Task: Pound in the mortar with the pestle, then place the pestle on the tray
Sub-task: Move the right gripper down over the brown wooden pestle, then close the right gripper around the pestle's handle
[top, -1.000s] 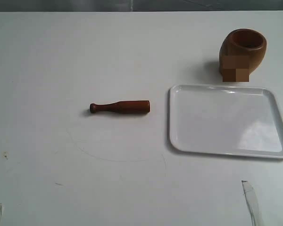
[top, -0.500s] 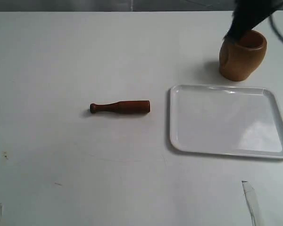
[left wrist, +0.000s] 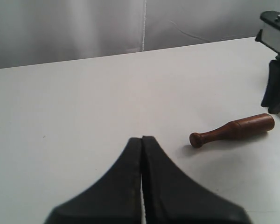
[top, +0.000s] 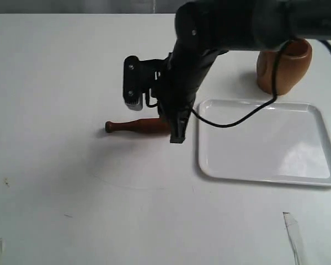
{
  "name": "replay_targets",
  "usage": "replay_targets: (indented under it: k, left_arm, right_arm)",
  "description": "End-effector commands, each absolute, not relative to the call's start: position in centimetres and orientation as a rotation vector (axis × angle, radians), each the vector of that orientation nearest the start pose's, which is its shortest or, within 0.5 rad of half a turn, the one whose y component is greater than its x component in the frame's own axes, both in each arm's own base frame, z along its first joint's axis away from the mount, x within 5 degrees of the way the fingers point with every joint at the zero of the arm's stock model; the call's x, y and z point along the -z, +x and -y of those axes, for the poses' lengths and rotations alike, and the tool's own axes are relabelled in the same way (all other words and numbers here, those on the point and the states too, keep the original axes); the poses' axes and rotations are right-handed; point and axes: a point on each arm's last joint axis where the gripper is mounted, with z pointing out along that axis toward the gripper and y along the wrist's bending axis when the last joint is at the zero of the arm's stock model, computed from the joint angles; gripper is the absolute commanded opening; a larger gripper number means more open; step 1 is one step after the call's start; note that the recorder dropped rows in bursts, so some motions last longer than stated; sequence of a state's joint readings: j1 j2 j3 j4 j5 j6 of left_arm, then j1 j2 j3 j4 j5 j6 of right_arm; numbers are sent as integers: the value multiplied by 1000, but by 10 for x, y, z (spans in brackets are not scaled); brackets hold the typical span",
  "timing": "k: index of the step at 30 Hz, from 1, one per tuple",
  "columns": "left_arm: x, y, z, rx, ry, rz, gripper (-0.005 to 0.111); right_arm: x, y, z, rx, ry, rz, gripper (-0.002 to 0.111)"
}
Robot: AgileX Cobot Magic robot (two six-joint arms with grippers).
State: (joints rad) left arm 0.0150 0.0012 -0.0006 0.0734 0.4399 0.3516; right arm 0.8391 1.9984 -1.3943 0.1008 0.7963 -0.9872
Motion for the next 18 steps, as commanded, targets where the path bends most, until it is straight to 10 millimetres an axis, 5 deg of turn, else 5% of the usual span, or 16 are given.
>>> replay_targets:
  k: [1, 7, 13, 18]
  left_arm:
    - [-174, 51, -3, -302, 361, -1897, 0]
    - [-174, 51, -3, -302, 361, -1897, 0]
    - [-174, 51, -3, -302, 361, -1897, 0]
    - [-174, 51, -3, -302, 361, -1897, 0]
  right_arm:
    - [-188, 266, -338, -199, -2179, -1788, 32]
    - [-201, 266, -368, -292, -2172, -1752, 46]
    - [-153, 270, -382, -295, -2279, -1811, 46]
    - [-135, 275, -385, -268, -2267, -1820, 46]
